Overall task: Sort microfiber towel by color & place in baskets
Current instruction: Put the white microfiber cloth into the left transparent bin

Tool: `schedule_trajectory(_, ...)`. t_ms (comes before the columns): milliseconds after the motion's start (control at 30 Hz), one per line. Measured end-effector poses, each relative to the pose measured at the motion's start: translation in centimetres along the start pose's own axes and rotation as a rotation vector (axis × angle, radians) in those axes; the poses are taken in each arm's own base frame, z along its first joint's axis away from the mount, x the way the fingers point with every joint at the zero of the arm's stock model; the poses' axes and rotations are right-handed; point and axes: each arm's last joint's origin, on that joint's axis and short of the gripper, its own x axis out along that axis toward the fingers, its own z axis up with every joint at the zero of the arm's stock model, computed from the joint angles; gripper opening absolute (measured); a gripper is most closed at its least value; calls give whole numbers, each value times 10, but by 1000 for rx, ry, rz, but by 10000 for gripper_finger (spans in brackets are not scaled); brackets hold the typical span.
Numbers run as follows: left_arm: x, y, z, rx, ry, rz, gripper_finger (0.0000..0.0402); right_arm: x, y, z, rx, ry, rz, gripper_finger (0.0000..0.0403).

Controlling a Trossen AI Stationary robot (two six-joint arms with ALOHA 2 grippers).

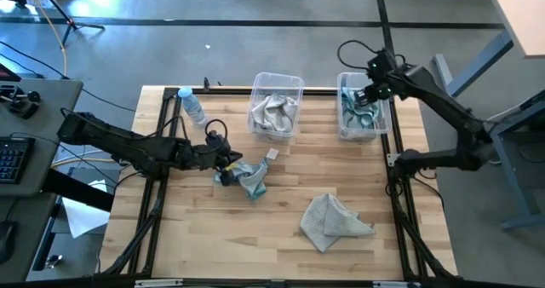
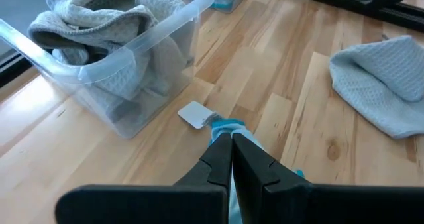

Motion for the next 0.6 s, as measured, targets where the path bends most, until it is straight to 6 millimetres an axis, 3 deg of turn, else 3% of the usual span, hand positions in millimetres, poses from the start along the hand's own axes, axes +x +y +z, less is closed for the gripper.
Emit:
schedule_trajectory(167,0,-1,0,25,11,-20,0,-35,7,-23,71,-58,101,14)
schedule_trajectory(367,0,-2,-1,166,22,-56,0,-68,44,-49,95,-147,231,6)
schedule_trajectory(600,0,-3,-1,189,36,-97,0,-94,91,-87,101,-189,345,1)
